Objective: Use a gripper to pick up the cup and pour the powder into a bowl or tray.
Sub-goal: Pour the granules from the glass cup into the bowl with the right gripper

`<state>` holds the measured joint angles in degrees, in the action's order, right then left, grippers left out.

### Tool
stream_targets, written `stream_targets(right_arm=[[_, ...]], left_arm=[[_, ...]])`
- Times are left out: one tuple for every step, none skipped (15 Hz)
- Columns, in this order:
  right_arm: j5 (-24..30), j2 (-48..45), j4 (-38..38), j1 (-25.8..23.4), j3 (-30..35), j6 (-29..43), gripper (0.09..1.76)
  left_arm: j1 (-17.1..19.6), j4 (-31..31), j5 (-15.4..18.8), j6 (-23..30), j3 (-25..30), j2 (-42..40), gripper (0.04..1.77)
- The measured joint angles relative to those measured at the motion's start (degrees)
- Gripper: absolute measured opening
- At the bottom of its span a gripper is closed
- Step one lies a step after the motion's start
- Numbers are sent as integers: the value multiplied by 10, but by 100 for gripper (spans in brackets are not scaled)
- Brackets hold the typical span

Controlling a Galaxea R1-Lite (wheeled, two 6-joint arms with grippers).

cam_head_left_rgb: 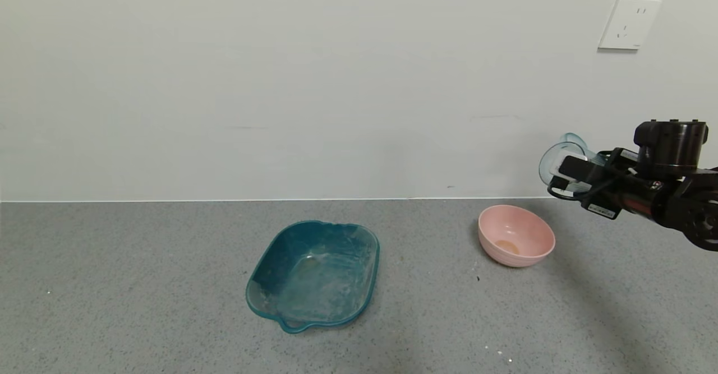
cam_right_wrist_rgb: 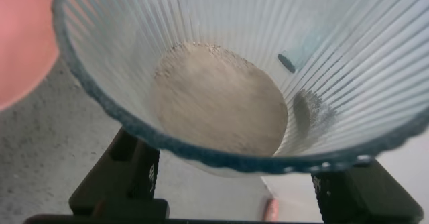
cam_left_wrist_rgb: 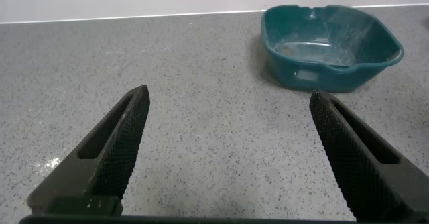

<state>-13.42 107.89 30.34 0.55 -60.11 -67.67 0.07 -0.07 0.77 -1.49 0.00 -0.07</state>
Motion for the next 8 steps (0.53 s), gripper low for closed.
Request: stream_targets(right_arm=[[-5,0,0,2,2,-21,129],[-9,0,-1,2,3,-45,129],[-13,0,-1,2,3,-69,129],[-21,0,-1,0,3,-93,129],[-31,1,-1,-1,4,-116,129],[-40,1,1,0,4,-134,129],[-45,3,3,2,5,-148,129],[-51,4,4,5,5,-167,129]], left_arm=[[0,0,0,0,0,0,172],[0,0,0,0,0,0,172],[0,0,0,0,0,0,172],[0,0,0,0,0,0,172],[0,0,0,0,0,0,172],[0,0,0,0,0,0,172],[0,0,0,0,0,0,172],[0,0,0,0,0,0,172]])
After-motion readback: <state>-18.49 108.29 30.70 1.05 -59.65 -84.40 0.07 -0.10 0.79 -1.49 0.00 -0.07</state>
